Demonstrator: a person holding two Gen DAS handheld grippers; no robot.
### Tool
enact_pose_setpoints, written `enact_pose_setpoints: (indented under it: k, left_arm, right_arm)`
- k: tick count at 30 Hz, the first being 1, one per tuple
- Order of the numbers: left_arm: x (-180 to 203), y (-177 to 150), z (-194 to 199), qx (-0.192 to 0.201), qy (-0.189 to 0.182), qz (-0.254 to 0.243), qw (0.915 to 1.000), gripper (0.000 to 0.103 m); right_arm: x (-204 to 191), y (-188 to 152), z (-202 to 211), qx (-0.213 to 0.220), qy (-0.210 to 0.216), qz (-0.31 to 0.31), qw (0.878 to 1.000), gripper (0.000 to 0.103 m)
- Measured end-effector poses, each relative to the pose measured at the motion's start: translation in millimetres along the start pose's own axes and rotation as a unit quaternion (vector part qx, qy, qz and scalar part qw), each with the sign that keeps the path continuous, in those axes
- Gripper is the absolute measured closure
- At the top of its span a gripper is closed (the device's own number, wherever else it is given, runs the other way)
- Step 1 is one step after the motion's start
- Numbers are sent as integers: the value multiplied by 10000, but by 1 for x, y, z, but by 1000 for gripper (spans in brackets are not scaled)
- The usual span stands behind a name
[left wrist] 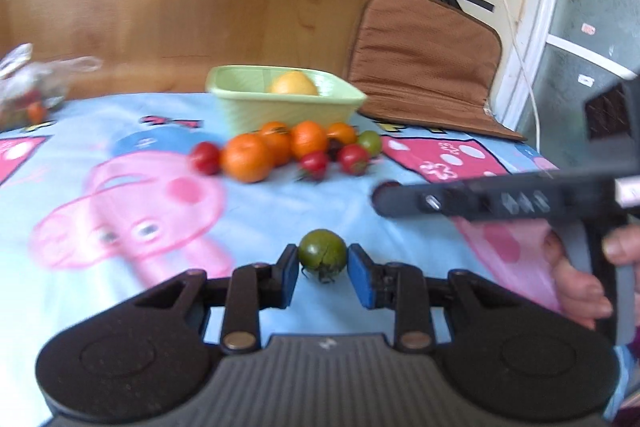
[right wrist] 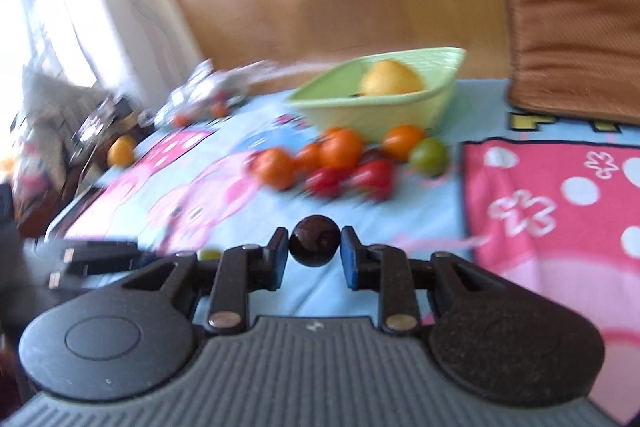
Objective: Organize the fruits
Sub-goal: 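Grasp a green cherry tomato with the left gripper while the right grasps a dark purple tomato, then lower the green tomato into the bowl with the left gripper while the right drops the purple one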
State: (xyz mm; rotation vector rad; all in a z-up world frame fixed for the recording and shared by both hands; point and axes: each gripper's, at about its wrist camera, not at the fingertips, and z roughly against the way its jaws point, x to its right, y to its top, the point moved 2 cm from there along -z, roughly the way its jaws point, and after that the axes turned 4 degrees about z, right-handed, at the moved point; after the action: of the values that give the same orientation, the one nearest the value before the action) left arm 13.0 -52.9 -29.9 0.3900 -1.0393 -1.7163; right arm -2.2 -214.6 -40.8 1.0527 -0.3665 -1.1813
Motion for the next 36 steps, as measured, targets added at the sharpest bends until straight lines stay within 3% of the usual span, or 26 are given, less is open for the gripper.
enact_pose_setpoints:
  k: [3,8,13,15,17,18,20,23,25,27,31,36]
  left_arm:
    - [-11,-6,14,41,102,58,9999,76]
    - [-20,-15,16,-15,111,159,9998,75]
    - [-17,-22,19,23,184,94,9998,70]
    - [-17,-22,24,48,177,138,9997,60]
    - [-16,-22,29,142,197,95,9997,56]
    - [-15,-21,31,174,206,73,9996,56]
    - [-15,-21,31,172,210,69,9996,56]
    - [-17,-22,26,92,325,91,9994,57]
    - [-21,-24,22,26,341,161,9993,61]
    - [-23,-24,20,67,280,166,9994,75]
    - [-23,-9,19,169,62,228,9996,75]
    - [-24,45,-1,451,6,97,9989,75]
  right_arm:
    - [-30,-14,3,-87,130,462,9988,72]
    - [-55,-30,-5,-154,-143,1094,9938,71]
    - [-59,-34,-3,-182,-244,1103,9934,70]
    - [-62,-35,0,-162,-264,1104,9934,70]
    - [-64,-37,2,-148,-292,1145,9929,68]
    - [-66,-37,0,-136,-308,1178,9925,67]
    - [-68,-37,0,-91,-312,1234,9918,54]
    - [-71,-36,-3,-55,-315,1339,9905,54]
    - [-71,-36,-6,-63,-318,1373,9900,54]
    - [-71,-37,-11,-143,-294,1413,9894,74]
    - [-68,-30,-9,42,-288,1435,9892,74]
    - [-51,6,-17,508,-493,1333,9885,74]
